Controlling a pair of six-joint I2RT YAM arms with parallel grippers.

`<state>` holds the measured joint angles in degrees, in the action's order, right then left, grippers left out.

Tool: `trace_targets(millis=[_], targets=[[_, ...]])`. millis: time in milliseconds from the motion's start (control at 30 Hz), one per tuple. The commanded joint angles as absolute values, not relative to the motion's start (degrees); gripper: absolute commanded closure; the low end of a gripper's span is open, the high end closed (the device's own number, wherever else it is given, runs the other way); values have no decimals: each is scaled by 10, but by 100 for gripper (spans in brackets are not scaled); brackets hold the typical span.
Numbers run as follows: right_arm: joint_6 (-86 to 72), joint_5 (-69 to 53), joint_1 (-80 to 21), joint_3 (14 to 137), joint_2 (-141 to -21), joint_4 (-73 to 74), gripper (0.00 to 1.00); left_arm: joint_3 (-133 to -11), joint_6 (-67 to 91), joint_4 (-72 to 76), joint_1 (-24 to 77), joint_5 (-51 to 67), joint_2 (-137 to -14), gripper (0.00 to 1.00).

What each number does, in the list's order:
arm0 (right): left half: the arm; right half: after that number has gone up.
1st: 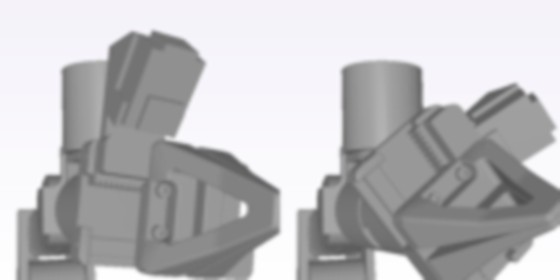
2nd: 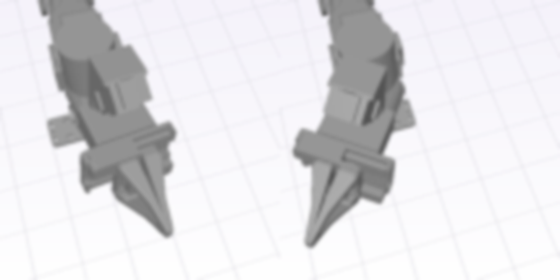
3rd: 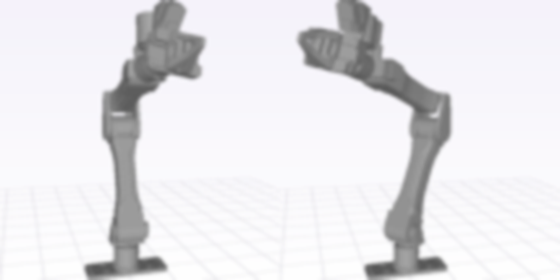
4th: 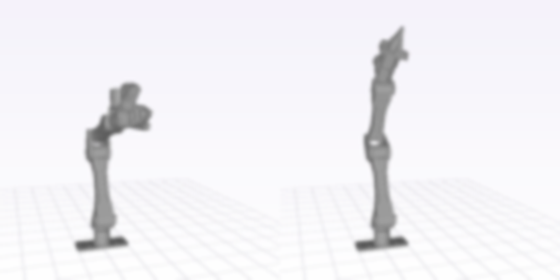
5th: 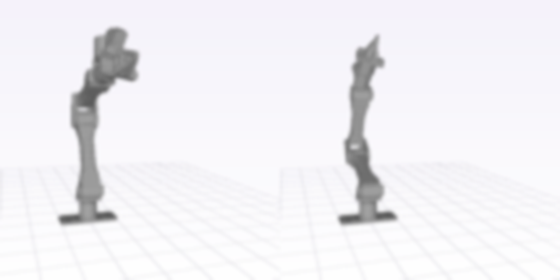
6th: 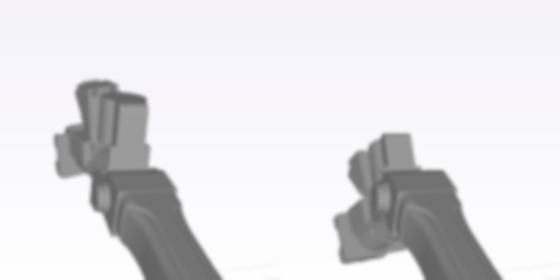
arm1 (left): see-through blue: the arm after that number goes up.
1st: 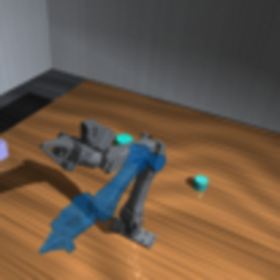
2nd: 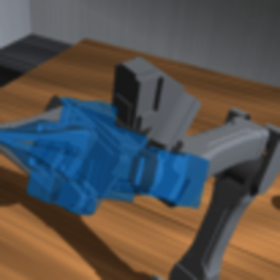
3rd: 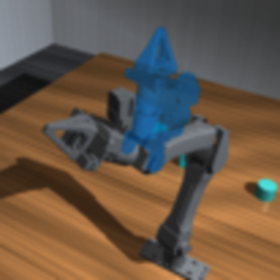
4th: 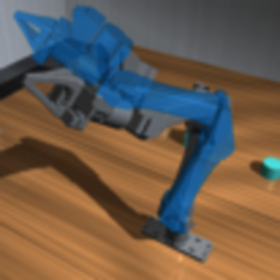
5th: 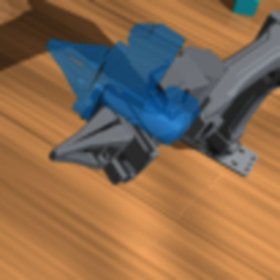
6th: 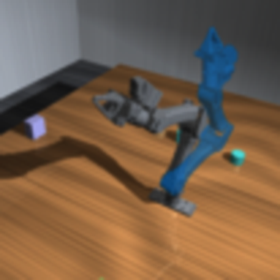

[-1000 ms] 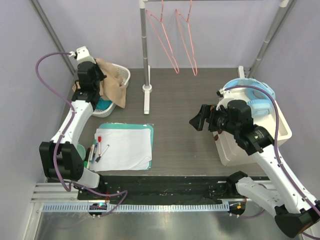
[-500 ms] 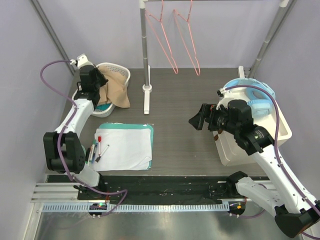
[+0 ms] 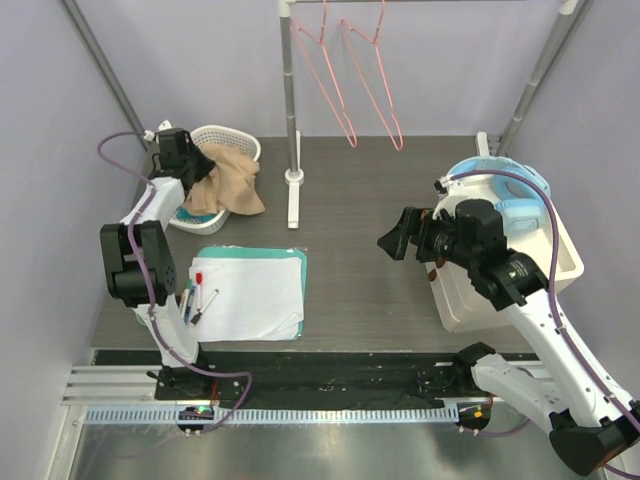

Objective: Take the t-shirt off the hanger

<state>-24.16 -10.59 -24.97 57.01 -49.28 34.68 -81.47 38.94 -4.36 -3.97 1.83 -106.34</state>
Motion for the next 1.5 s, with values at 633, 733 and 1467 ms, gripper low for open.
trace_targets(millis=[633,733,1467], targets=[[-240,-107,-250,572,-498,316,0,-797,309,41,-49,-139,-802,100],[-240,-105,-250,568,-500,315,0,-859,278,28,-30,-156,-829,100],[-228,-112,-250,569,-509,318,0,-831,-27,202,23,-115,-956,100]])
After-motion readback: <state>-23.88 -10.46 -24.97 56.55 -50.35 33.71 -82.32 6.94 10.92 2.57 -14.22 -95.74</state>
